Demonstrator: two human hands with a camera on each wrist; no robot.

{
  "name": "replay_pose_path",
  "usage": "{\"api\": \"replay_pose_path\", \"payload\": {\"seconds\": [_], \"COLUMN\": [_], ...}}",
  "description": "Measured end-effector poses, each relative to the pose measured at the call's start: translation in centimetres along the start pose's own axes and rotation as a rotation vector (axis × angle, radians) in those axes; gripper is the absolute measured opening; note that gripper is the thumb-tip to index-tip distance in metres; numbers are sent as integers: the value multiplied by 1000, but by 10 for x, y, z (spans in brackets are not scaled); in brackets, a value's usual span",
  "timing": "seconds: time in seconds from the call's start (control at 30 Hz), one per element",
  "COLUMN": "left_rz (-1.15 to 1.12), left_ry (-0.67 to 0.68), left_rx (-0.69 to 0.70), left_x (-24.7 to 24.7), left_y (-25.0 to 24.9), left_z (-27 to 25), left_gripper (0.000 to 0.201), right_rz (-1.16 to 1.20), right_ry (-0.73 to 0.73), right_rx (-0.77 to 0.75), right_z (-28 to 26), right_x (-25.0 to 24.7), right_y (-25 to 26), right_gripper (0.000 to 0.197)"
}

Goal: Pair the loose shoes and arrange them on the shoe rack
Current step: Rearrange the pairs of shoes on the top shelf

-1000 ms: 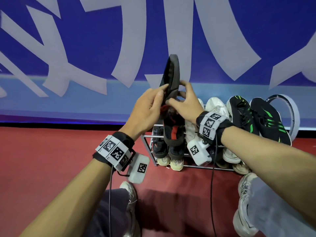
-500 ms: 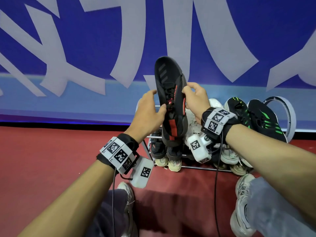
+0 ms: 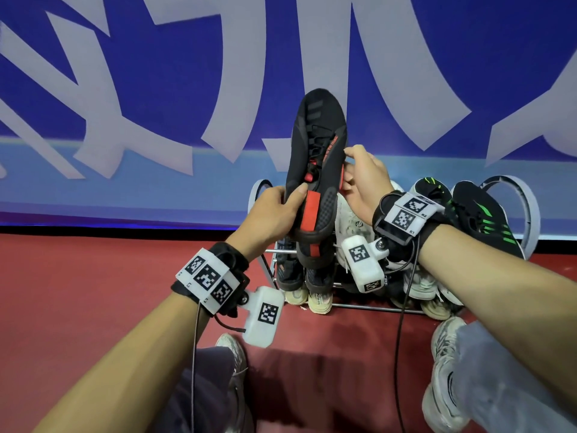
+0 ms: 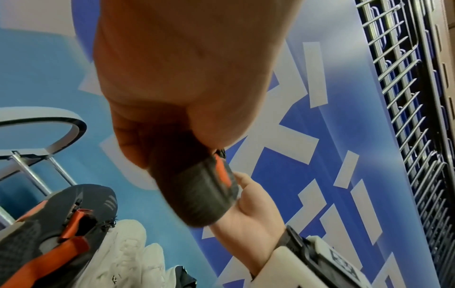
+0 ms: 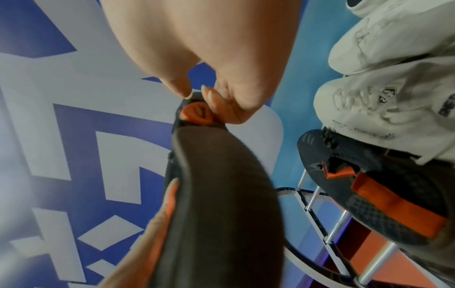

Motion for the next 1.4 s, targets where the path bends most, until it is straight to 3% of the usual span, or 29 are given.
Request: {"api": "replay_pose_path", "payload": {"seconds": [0.1, 0.2, 0.3, 0.37, 0.5, 0.57, 0.7, 0.8, 0.9, 0.97, 1.1, 1.23, 1.4], "left_rz": [31, 127, 168, 193, 118, 71, -83, -70, 11, 112, 161, 64, -50], "left_ry": [-80, -142, -211, -234, -224, -179, -19, 41, 89, 146, 225, 245, 165], "left_rx": [49, 104, 116, 106, 80, 80, -9, -43, -140, -199, -316, -388, -475], "left_x": [-9, -18, -25, -28, -21, -14, 5, 13, 19, 26, 47, 68, 78], "left_y": [-5, -7, -9, -6, -1, -5, 4, 17, 43, 65, 102, 117, 128], "left_z": [3, 5, 6, 6, 5, 4, 4, 5, 3, -1, -13, -22, -24], "left_gripper": [67, 72, 60, 54, 55, 59, 76, 80, 61, 45, 38, 38, 45], "right_rz": [-118, -326, -478, -548, -627, -637, -625, -786, -986, -1118, -1329, -1416, -1515], "right_ry": [-18, 54, 188, 228, 120, 46, 22, -21, -112, -183, -271, -308, -316], "right_rx": [-17, -9, 68, 97, 4, -45, -3, -66, -151, -209, -275, -293, -328], "right_z": [-5, -13, -28, -39, -43, -36, -27, -24, -19, -17, -13, -8, -7], "right_x": [3, 14, 29, 37, 37, 29, 12, 3, -10, -16, -28, -36, -36], "right_y": [-1, -5, -19, -33, -48, -43, -32, -20, -8, 1, 15, 19, 18], "right_gripper": [32, 50, 67, 65, 81, 73, 52, 56, 68, 66, 55, 44, 37]}}
Point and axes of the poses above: each hand's wrist, its own z-axis towards the middle knuckle, its own x-axis out of the palm, y = z × x, the point moved 10 cm from there along z, towards the middle knuckle, and after that the axes turned 12 degrees about x, right-handed, at the moved point
